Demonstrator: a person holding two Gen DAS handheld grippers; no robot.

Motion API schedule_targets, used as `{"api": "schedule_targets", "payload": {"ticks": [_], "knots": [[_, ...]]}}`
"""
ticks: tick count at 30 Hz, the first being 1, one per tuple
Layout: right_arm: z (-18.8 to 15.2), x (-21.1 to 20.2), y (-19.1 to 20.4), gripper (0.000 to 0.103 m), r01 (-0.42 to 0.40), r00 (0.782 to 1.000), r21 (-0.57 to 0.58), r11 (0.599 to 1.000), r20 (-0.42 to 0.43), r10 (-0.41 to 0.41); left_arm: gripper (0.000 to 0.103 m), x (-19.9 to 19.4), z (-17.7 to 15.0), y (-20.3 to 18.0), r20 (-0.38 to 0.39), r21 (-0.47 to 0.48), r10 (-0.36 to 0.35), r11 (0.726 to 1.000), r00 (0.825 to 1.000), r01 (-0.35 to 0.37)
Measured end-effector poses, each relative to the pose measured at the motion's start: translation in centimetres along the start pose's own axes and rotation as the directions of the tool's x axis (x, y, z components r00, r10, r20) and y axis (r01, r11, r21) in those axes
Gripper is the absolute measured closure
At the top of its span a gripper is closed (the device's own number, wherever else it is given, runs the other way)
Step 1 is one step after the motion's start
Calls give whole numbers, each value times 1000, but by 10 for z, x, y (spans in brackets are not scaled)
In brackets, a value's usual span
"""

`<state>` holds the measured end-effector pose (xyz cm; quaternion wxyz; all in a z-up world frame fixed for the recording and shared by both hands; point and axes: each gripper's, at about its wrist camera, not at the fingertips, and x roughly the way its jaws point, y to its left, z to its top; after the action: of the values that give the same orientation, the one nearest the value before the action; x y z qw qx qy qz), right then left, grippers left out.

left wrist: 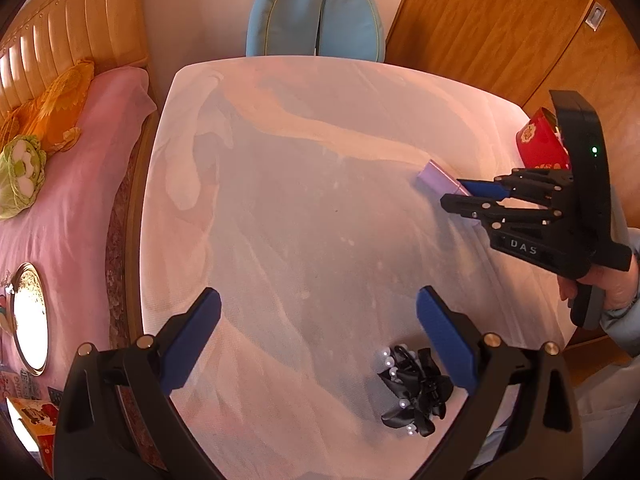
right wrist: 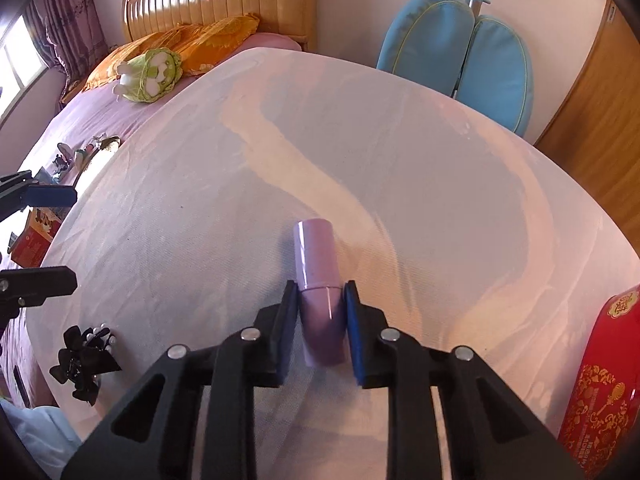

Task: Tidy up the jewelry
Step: 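Grasp the lavender cylinder upright with the right gripper, then carry the lavender cylinder with the right gripper into the red tin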

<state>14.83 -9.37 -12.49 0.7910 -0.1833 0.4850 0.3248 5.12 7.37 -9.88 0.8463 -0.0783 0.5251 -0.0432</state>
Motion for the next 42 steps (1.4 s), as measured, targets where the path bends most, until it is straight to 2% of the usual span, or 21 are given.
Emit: {"api": "schedule_targets", "payload": {"ticks": [6,12,17,22,27,33,36,42], "knots": [[-3,-26,-4,79,-26,998,34,999,50,24,8,-2,11,-12,6,36,-11,999,1000,11],[-24,-76,-31,79,3,994,77,997,113,-12,8,2,32,-55,21,105,-45,994,999,43],[-61,-124,-76,79,47,985,139,989,155,-69,8,7,53,-119,40,186,-87,979,995,78],[-102,-166,-124,79,79,972,215,973,202,-123,8,10,66,-195,52,290,-114,952,992,94],[-139,-200,-163,79,107,956,250,962,239,-168,8,12,76,-262,69,343,-140,933,988,108],[-180,-224,-208,79,129,944,319,939,250,-215,8,14,81,-323,80,397,-155,911,985,111],[-194,-227,-231,79,130,943,380,916,238,-233,8,17,87,-345,53,438,-184,888,982,142],[-196,-218,-264,79,162,941,496,853,184,-285,8,36,118,-378,21,559,-215,812,976,167]]}}
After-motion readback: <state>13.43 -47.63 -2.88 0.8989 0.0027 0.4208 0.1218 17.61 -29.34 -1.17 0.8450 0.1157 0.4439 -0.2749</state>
